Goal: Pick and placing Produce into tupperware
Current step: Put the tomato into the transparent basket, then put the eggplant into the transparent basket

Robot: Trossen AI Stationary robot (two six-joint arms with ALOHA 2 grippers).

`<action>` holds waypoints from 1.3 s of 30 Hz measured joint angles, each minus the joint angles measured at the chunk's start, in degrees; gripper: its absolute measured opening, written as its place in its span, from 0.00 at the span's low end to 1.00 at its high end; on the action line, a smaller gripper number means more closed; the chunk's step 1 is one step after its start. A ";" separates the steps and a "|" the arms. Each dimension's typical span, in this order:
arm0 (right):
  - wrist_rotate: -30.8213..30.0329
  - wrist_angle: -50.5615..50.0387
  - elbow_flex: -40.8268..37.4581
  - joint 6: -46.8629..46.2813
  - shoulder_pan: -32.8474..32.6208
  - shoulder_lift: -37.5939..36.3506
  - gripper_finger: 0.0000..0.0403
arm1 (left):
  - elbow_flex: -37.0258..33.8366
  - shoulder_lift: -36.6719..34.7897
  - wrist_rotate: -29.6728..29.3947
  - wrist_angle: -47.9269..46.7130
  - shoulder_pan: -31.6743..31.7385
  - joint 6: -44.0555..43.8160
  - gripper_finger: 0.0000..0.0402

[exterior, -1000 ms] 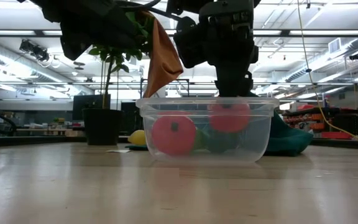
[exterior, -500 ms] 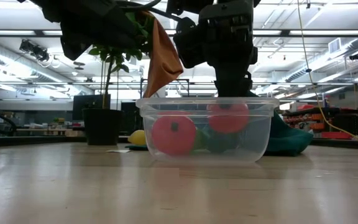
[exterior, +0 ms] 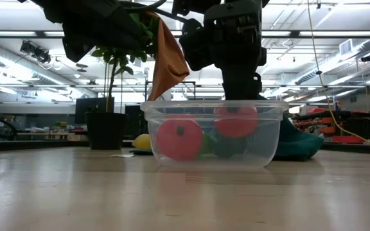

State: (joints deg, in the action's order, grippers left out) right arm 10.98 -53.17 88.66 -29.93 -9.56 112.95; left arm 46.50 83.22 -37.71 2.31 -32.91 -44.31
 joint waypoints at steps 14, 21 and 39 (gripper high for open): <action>-1.16 -0.55 0.02 -2.02 0.00 -0.02 0.68 | 0.00 0.00 0.00 0.03 0.00 -0.01 0.28; -1.14 -0.59 0.04 -2.16 0.00 -0.02 0.71 | 0.00 0.00 0.00 0.02 0.00 -0.02 0.28; -5.13 -7.02 0.26 -3.46 0.44 -8.58 0.65 | 0.00 0.00 -4.33 -0.45 0.23 -3.08 0.28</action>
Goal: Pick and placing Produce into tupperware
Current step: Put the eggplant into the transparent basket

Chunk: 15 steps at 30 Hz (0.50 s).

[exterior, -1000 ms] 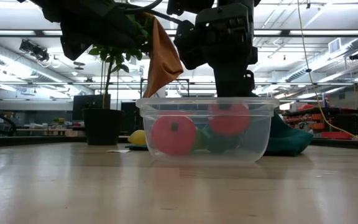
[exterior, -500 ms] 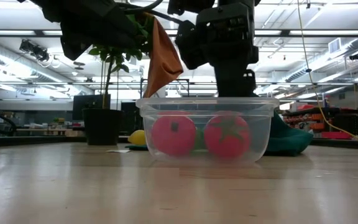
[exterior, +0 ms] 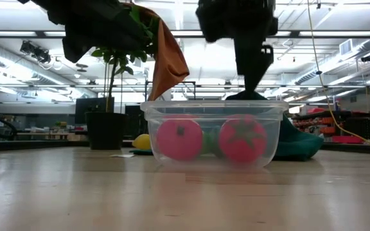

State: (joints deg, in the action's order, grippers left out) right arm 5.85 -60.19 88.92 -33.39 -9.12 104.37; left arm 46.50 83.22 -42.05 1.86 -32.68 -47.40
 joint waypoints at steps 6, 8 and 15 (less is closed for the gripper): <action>-5.99 -0.51 0.00 -0.02 3.25 -4.47 0.65 | 0.00 0.00 -0.37 -0.01 2.16 -0.04 0.27; -6.16 -0.67 0.00 0.21 5.11 -5.48 0.64 | 0.00 0.00 -0.37 0.00 3.55 -0.03 0.26; -6.39 -0.77 0.00 5.20 12.69 -6.29 0.64 | 0.00 0.00 -0.39 0.05 9.57 -0.84 0.26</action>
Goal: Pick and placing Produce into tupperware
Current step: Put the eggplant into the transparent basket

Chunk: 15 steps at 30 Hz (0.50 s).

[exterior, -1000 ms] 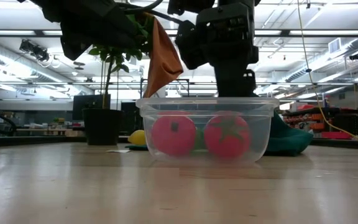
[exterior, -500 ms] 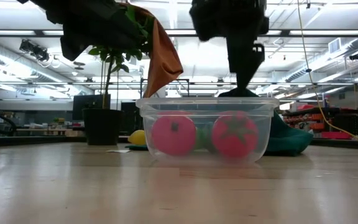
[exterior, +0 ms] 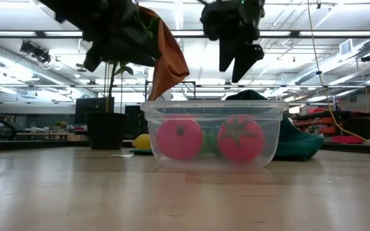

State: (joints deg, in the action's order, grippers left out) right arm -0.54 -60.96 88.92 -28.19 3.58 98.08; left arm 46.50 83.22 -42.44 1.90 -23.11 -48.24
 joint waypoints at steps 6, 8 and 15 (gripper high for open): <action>0.94 0.61 -0.28 6.48 6.96 0.95 0.64 | 0.00 0.00 0.02 0.04 4.20 -0.66 0.26; 3.00 0.79 -0.33 9.33 9.41 1.34 0.64 | 0.00 0.00 0.02 0.55 5.30 -0.96 0.25; 7.44 3.82 -0.33 16.23 15.75 2.49 0.68 | 0.04 0.00 0.18 1.16 8.26 -1.81 0.25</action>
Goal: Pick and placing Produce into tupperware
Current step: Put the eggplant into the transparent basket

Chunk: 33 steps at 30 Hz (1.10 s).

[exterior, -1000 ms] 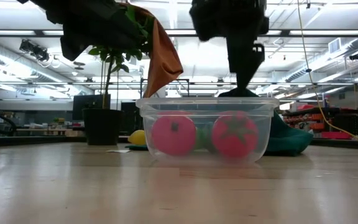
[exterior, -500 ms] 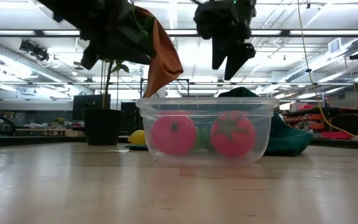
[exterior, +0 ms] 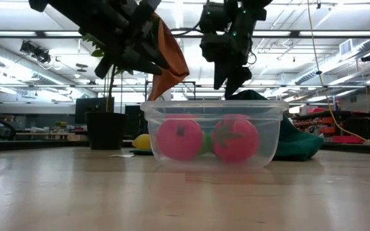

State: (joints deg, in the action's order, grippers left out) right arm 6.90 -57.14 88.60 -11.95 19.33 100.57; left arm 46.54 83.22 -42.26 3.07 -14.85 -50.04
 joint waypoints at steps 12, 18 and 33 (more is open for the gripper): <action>3.85 2.30 0.00 10.21 3.89 2.89 0.75 | 0.02 0.00 3.04 0.63 4.93 -1.79 0.23; 4.11 3.18 0.00 13.90 2.47 6.77 0.78 | 0.02 0.00 3.12 0.64 6.31 -2.21 0.22; 2.41 7.14 0.00 12.66 2.03 12.59 0.83 | 0.02 0.00 3.14 0.40 7.43 1.49 0.20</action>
State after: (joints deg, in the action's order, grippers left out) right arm 9.31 -50.01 88.60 0.70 21.36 113.16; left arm 46.57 83.22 -39.11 3.46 -7.42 -48.55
